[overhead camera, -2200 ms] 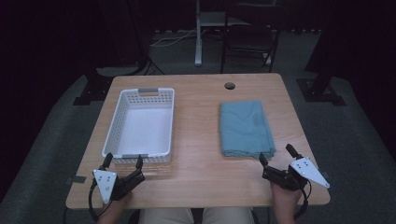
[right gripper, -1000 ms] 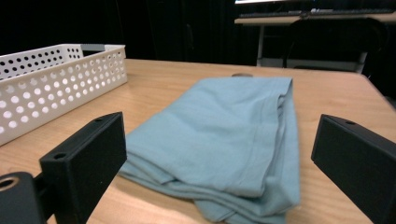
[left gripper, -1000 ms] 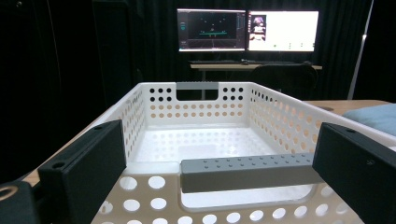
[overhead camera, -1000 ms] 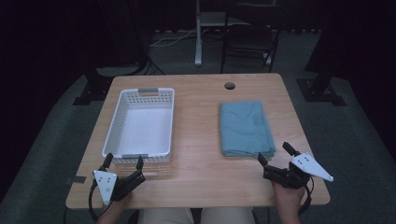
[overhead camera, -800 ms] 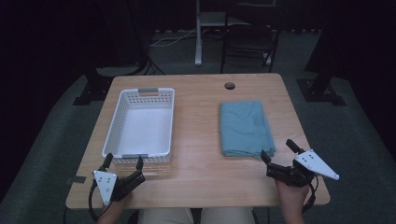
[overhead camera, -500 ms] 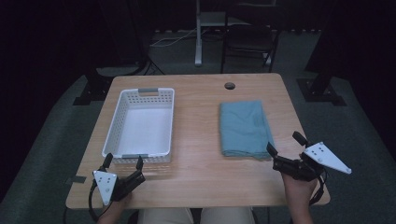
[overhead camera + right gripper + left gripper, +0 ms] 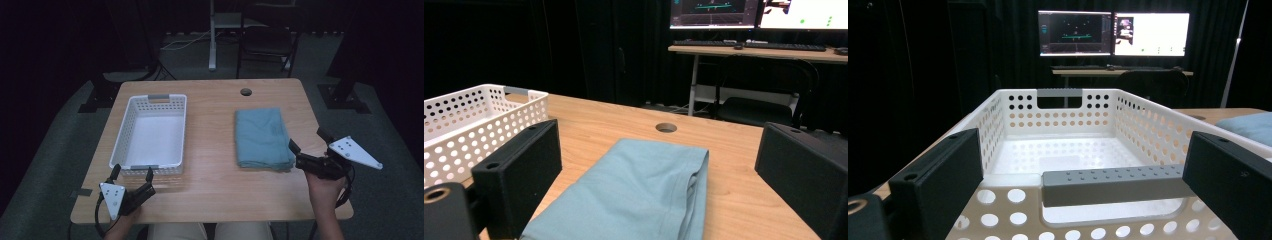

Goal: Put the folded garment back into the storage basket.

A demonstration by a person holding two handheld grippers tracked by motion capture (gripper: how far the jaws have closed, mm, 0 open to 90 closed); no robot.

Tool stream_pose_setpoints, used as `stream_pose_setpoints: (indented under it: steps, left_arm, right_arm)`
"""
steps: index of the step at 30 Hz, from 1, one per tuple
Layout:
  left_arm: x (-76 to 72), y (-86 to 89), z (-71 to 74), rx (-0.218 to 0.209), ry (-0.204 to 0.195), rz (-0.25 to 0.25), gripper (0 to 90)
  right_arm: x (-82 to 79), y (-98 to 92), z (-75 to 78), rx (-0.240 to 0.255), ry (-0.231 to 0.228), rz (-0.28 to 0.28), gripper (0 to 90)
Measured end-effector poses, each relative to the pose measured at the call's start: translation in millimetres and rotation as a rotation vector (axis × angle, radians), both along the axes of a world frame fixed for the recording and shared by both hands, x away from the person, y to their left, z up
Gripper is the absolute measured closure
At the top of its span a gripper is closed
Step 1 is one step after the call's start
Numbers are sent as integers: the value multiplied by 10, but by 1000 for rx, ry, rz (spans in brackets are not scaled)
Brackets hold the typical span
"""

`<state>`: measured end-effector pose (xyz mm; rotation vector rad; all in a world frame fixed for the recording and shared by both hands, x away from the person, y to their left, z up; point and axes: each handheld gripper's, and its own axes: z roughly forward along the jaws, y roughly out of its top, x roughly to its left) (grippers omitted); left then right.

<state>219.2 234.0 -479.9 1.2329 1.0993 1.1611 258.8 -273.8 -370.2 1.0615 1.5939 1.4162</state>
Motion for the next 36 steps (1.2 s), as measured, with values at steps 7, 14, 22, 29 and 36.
stream_pose_setpoints:
  steps: [7,14,22,29,36]
  left_arm:
    - [-2,0,0,0,0,0,40]
    - [-2,0,0,-1,0,0,40]
    - [-1,1,1,1,0,1,40]
    - [-1,0,1,0,0,1,41]
    - [-1,-1,0,-1,-1,1,40]
  right_arm:
    - [191,-23,163,-19,28,15,48]
    - [355,-27,191,-32,70,34,48]
    - [579,-62,118,-23,132,14,60]
    - [800,-77,-4,-2,198,12,60]
    - [951,-72,-93,11,248,24,60]
